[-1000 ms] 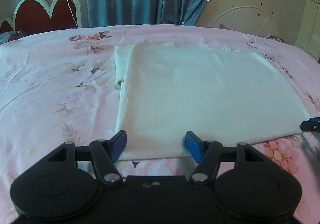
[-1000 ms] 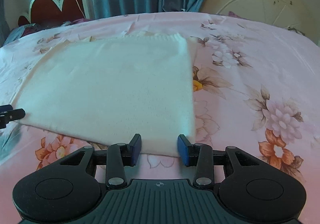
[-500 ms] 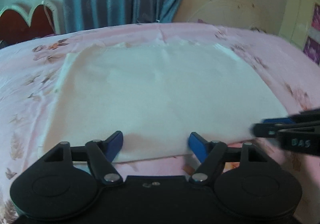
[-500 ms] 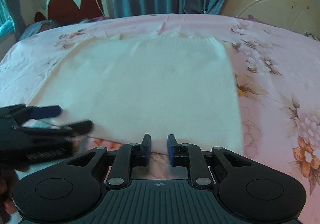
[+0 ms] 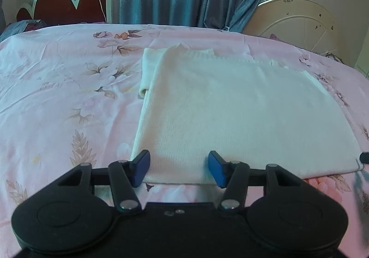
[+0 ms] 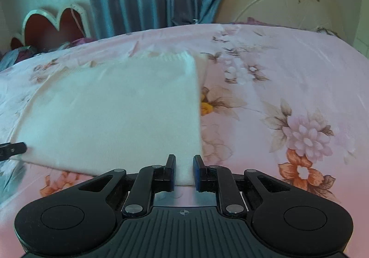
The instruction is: Fold small clothes
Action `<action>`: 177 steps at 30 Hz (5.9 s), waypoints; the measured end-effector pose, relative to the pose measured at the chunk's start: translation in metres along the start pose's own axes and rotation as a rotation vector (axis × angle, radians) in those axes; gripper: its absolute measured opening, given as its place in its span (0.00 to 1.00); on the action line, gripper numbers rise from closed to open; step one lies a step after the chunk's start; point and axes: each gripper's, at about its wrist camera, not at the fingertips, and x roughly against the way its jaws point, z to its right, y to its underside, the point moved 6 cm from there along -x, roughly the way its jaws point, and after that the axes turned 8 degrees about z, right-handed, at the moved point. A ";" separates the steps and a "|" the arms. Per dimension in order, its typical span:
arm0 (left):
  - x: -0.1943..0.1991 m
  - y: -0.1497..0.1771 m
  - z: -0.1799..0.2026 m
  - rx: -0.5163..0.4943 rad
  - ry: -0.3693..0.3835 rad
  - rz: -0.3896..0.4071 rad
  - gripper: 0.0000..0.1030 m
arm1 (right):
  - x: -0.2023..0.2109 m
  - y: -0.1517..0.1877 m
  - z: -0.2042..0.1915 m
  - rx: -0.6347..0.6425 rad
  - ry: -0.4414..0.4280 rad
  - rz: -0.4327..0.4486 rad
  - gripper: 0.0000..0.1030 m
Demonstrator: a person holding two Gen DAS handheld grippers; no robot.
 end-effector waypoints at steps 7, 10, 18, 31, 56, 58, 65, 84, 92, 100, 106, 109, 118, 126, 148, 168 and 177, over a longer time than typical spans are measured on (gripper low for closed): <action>0.000 0.001 0.002 -0.031 -0.006 -0.013 0.54 | -0.001 0.006 -0.002 0.011 -0.001 -0.028 0.15; 0.005 0.001 0.000 -0.037 -0.016 -0.026 0.54 | 0.012 0.000 -0.003 -0.006 -0.028 0.007 0.15; 0.041 0.015 -0.041 0.323 0.012 -0.015 0.40 | 0.044 -0.014 -0.019 -0.041 -0.127 0.088 0.15; -0.016 0.017 -0.057 0.780 0.154 0.067 0.28 | -0.019 -0.062 -0.076 -0.088 -0.247 0.102 0.00; -0.027 0.007 -0.056 0.782 0.113 0.080 0.17 | -0.125 -0.071 -0.126 -0.015 -0.243 -0.024 0.00; -0.028 0.004 -0.056 0.767 0.096 0.079 0.10 | -0.124 -0.072 -0.124 -0.014 -0.259 -0.029 0.00; 0.004 -0.046 -0.004 0.439 0.031 0.138 0.07 | -0.098 -0.086 -0.076 -0.164 -0.327 0.040 0.00; 0.010 -0.044 0.270 -0.108 0.334 -0.054 0.57 | -0.026 -0.102 0.131 -0.381 -0.332 0.177 0.76; -0.021 -0.081 0.155 0.047 0.135 0.036 0.38 | -0.050 -0.099 0.084 -0.324 -0.457 0.072 0.42; -0.073 -0.077 0.134 0.044 0.176 -0.054 0.32 | -0.091 -0.097 0.065 -0.327 -0.422 -0.006 0.42; -0.092 -0.061 0.129 0.019 0.206 -0.128 0.32 | -0.099 -0.086 0.067 -0.351 -0.420 -0.076 0.42; -0.090 -0.063 0.128 0.010 0.227 -0.120 0.32 | -0.099 -0.086 0.064 -0.382 -0.440 -0.081 0.42; -0.098 -0.077 0.137 -0.076 0.311 -0.038 0.21 | -0.103 -0.087 0.044 -0.306 -0.356 -0.066 0.09; -0.100 -0.076 0.160 -0.238 0.366 -0.047 0.22 | -0.077 -0.075 0.047 -0.315 -0.301 -0.064 0.07; -0.139 -0.100 0.184 -0.244 0.407 -0.107 0.30 | -0.137 -0.122 0.050 -0.045 -0.126 -0.024 0.12; -0.020 -0.008 0.156 -0.248 0.457 -0.078 0.29 | -0.005 -0.030 0.015 0.130 -0.257 -0.034 0.12; 0.003 -0.002 0.138 -0.233 0.429 -0.056 0.28 | 0.008 0.001 0.014 0.086 -0.321 -0.105 0.12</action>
